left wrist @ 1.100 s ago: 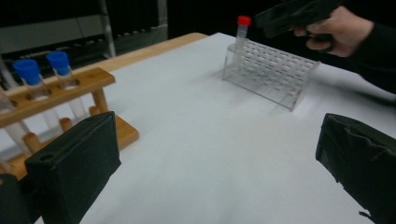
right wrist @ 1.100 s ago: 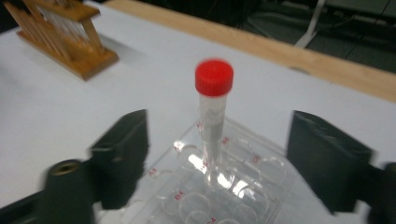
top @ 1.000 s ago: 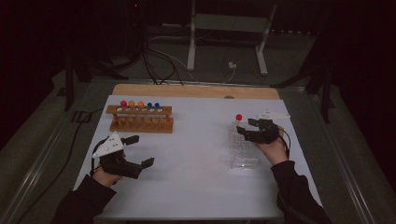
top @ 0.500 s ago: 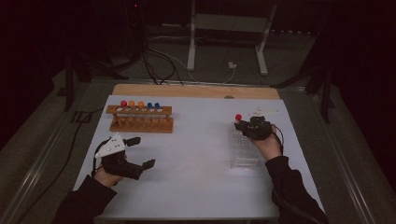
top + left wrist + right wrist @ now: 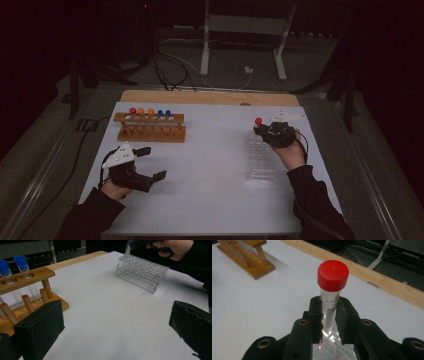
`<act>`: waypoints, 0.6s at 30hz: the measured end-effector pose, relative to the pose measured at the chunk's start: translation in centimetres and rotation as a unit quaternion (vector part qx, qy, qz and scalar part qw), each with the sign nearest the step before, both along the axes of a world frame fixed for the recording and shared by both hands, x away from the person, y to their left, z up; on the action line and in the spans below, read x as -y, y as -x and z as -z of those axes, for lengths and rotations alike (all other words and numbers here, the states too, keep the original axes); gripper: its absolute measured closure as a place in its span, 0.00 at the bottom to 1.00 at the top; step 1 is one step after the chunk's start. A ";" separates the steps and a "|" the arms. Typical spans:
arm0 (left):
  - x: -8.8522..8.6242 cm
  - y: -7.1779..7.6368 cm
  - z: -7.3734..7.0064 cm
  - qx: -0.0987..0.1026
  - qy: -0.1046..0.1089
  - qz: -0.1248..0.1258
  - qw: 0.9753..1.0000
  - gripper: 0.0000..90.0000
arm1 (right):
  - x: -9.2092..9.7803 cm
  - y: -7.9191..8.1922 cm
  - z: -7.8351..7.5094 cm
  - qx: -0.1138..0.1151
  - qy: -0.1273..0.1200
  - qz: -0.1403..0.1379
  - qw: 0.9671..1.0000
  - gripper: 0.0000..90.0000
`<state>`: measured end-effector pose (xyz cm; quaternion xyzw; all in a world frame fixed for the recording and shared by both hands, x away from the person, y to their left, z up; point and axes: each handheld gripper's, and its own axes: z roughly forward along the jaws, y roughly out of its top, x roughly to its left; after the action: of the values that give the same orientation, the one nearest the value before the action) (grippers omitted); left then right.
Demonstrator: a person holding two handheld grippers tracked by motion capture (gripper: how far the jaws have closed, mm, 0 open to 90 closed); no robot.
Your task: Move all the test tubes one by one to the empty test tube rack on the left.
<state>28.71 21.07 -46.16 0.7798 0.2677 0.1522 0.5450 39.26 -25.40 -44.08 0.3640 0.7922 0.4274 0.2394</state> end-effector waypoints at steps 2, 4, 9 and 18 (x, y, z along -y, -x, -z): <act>0.1 0.0 -0.1 -0.002 0.000 0.002 1.000 0.01 | 0.1 0.3 -0.7 0.007 -0.002 0.000 1.000 0.84; 0.2 0.0 -0.1 -0.004 -0.002 0.004 1.000 0.01 | 0.1 0.5 -1.3 0.012 -0.003 -0.001 1.000 0.84; 0.5 -0.1 -0.3 -0.013 -0.002 0.009 1.000 0.01 | 0.2 1.4 -2.9 0.028 -0.009 -0.004 1.000 0.84; 1.5 0.0 -1.1 -0.016 -0.013 0.015 1.000 0.01 | -0.8 3.2 -4.4 0.033 -0.020 -0.034 0.999 0.84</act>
<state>28.66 19.59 -45.04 0.7934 0.2620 0.1351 0.5325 36.11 -24.65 -39.65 0.3270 0.7868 0.4634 0.2435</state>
